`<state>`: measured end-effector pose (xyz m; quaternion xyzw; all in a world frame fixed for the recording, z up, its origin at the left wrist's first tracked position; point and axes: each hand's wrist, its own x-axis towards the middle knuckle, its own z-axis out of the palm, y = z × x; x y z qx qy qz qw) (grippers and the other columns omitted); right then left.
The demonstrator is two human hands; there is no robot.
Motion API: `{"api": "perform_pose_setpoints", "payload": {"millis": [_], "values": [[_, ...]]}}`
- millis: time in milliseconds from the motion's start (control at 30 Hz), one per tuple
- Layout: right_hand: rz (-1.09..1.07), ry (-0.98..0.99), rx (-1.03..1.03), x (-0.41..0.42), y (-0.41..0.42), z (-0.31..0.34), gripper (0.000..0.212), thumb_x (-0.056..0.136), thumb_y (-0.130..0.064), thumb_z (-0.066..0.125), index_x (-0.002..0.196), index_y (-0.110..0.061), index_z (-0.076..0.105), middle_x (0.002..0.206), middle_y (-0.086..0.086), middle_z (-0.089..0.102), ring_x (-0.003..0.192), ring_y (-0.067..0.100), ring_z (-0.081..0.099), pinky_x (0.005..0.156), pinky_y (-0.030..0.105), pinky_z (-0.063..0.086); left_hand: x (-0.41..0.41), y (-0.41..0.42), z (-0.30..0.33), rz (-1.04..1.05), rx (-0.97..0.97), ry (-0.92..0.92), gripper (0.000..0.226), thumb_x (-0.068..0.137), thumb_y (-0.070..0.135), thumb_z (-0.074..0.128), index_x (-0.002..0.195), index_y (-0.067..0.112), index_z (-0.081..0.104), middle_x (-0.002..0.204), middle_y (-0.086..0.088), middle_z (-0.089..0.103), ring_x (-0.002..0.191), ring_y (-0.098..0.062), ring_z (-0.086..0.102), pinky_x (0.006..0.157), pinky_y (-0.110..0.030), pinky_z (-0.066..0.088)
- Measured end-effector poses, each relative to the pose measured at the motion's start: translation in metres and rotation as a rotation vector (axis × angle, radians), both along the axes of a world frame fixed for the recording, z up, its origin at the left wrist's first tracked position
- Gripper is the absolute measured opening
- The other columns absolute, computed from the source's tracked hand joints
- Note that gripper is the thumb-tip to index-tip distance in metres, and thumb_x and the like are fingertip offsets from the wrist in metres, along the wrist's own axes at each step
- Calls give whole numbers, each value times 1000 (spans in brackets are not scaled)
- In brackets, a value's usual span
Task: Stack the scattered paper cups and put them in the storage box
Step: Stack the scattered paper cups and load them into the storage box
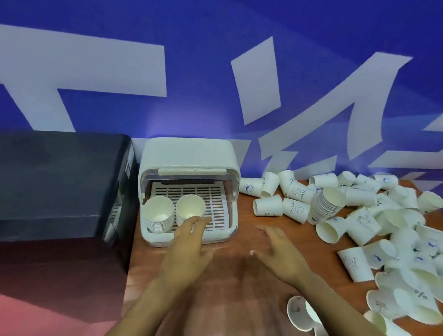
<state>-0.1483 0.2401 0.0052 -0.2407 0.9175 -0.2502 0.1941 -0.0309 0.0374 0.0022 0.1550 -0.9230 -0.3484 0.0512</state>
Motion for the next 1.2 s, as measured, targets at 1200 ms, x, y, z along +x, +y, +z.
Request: {"api": "perform_pose_setpoints", "payload": {"millis": [1200], "values": [[585, 9, 277, -38, 251, -62, 70, 60, -64, 69, 116, -29, 46, 117, -11, 51, 108, 16, 50, 86, 31, 41, -70, 290, -67, -167, -83, -598, 94, 73, 44, 71, 148, 29, 16, 146, -2, 26, 135, -29, 27, 108, -37, 32]]}}
